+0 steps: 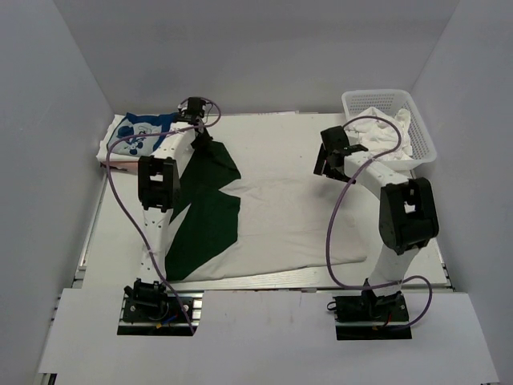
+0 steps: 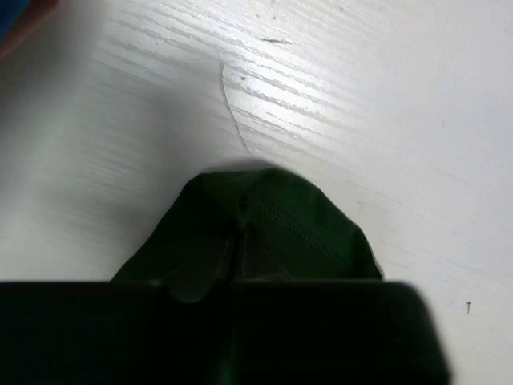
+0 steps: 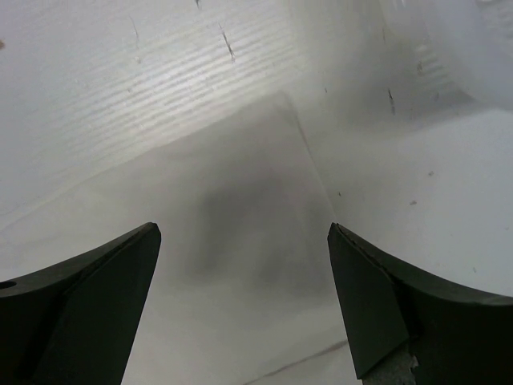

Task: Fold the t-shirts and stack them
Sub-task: Grap the side of the flattened tshirt furthest away from the robot with both arms

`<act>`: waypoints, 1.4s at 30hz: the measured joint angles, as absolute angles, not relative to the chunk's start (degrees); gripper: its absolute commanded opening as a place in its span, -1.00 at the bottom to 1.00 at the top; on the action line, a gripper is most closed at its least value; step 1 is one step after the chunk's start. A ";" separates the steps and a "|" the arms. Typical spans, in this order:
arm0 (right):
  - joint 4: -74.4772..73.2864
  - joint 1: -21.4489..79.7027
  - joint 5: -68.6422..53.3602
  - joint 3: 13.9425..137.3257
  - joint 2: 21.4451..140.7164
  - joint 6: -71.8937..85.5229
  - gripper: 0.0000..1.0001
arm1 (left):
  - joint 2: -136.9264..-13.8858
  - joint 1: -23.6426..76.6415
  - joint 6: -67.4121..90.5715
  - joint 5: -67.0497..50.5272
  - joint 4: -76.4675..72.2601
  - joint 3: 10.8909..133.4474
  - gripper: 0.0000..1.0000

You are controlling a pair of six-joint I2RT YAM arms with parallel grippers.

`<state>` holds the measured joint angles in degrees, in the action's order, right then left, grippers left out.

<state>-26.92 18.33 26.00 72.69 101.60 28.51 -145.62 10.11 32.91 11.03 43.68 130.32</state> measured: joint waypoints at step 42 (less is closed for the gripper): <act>-21.67 17.04 23.77 69.82 103.57 31.51 -1.00 | -97.62 10.81 33.12 6.83 26.52 71.70 -1.00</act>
<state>-21.67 17.04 23.77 69.82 103.57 31.51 -97.62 10.81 33.12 6.83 26.52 71.70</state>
